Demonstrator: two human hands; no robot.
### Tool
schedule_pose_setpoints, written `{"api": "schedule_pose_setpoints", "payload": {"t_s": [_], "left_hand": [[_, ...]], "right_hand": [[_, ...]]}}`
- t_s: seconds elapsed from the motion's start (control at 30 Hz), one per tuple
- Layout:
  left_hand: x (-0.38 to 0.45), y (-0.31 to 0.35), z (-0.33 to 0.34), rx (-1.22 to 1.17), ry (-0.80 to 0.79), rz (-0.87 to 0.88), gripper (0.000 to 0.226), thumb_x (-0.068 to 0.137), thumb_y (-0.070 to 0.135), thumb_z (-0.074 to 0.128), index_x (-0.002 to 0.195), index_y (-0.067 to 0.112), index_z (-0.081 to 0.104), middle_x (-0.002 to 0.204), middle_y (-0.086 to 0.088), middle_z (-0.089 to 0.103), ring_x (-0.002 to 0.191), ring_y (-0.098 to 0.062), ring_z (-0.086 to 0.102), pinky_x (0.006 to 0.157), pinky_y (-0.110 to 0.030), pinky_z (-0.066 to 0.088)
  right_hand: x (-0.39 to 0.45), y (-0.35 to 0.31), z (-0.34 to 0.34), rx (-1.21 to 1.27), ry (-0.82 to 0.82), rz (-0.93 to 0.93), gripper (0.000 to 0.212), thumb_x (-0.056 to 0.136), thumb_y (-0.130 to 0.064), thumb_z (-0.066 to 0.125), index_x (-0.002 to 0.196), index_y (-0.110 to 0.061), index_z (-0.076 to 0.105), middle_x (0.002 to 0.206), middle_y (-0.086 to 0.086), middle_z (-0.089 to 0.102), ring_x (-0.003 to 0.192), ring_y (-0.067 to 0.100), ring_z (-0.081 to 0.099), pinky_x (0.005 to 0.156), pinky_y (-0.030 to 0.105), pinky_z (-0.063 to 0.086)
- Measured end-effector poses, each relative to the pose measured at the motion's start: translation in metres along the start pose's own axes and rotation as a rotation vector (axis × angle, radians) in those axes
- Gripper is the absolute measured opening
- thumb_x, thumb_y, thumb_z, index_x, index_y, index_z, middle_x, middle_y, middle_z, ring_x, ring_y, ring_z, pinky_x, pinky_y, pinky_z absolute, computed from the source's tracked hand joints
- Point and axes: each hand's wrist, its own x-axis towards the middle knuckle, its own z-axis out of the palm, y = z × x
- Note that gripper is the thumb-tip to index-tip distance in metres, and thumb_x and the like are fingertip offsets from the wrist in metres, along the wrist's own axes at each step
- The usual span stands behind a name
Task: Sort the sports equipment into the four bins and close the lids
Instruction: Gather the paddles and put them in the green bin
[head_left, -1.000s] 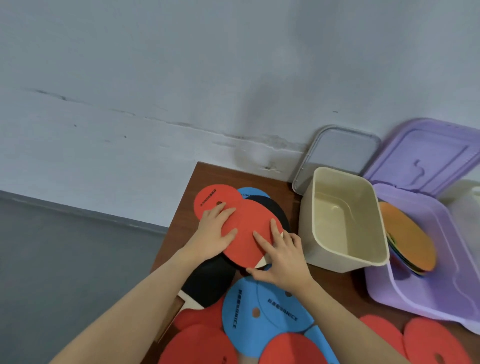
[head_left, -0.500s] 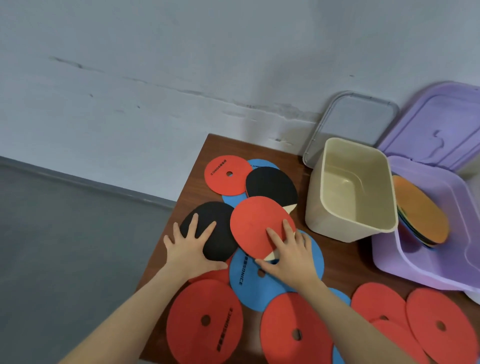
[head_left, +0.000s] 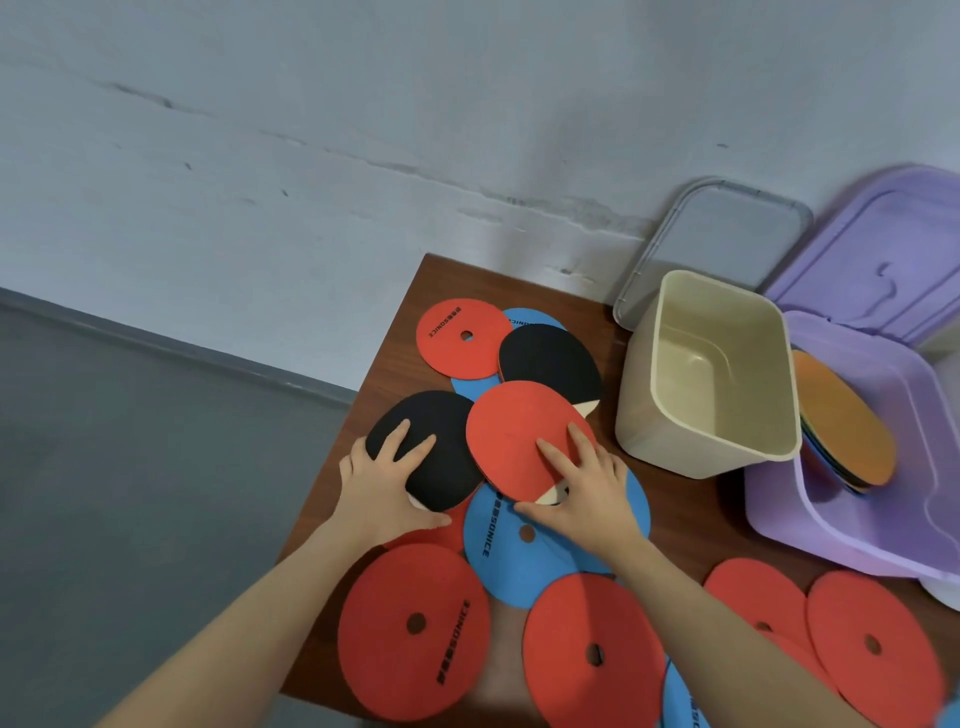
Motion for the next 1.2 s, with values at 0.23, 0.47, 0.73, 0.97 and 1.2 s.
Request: {"api": "schedule_pose_setpoints", "payload": {"t_s": [0.23, 0.47, 0.73, 0.97, 1.2], "left_hand": [[-0.025, 0.020, -0.006, 0.024, 0.114, 0.008, 0.109, 0.043, 0.088, 0.030, 0.142, 0.041, 0.029, 0.153, 0.013, 0.018, 0.135, -0.037, 0.012, 0.108, -0.048, 0.015], [-0.067, 0.063, 0.002, 0.019, 0.168, -0.069, 0.096, 0.057, 0.080, 0.057, 0.141, 0.042, 0.031, 0.153, 0.012, 0.019, 0.134, -0.041, 0.014, 0.107, -0.051, 0.018], [-0.130, 0.147, 0.025, 0.005, 0.295, -0.038, 0.103, 0.046, 0.085, 0.044, 0.139, 0.041, 0.037, 0.152, 0.012, 0.023, 0.133, -0.041, 0.018, 0.105, -0.051, 0.021], [-0.173, 0.227, 0.031, -0.046, 0.528, 0.071, 0.101, 0.045, 0.086, 0.041, 0.134, 0.040, 0.045, 0.149, 0.011, 0.030, 0.134, -0.038, 0.019, 0.104, -0.052, 0.022], [-0.169, 0.321, 0.020, -0.150, 0.554, 0.139, 0.095, 0.051, 0.078, 0.063, 0.136, 0.041, 0.042, 0.150, 0.014, 0.026, 0.136, -0.039, 0.013, 0.108, -0.052, 0.018]], "right_hand": [[-0.030, 0.009, -0.005, -0.001, 0.055, 0.037, 0.098, 0.056, -0.090, 0.024, 0.141, -0.041, 0.032, 0.154, 0.004, 0.020, 0.137, 0.029, 0.027, 0.108, 0.046, 0.020], [-0.089, 0.048, -0.010, 0.126, 0.139, 0.069, 0.095, 0.055, -0.088, 0.033, 0.137, -0.041, 0.040, 0.152, 0.003, 0.027, 0.135, 0.027, 0.031, 0.106, 0.043, 0.019], [-0.188, 0.110, -0.030, 0.171, 0.314, 0.027, 0.089, 0.059, -0.088, 0.041, 0.134, -0.039, 0.047, 0.150, 0.002, 0.033, 0.131, 0.028, 0.039, 0.103, 0.046, 0.029], [-0.265, 0.165, -0.061, 0.251, 0.532, 0.011, 0.082, 0.061, -0.080, 0.053, 0.130, -0.035, 0.053, 0.146, 0.006, 0.040, 0.127, 0.029, 0.045, 0.094, 0.050, 0.038], [-0.282, 0.224, -0.102, 0.250, 0.707, 0.007, 0.080, 0.062, -0.077, 0.057, 0.127, -0.030, 0.057, 0.142, 0.010, 0.044, 0.122, 0.034, 0.050, 0.090, 0.051, 0.046]]}}
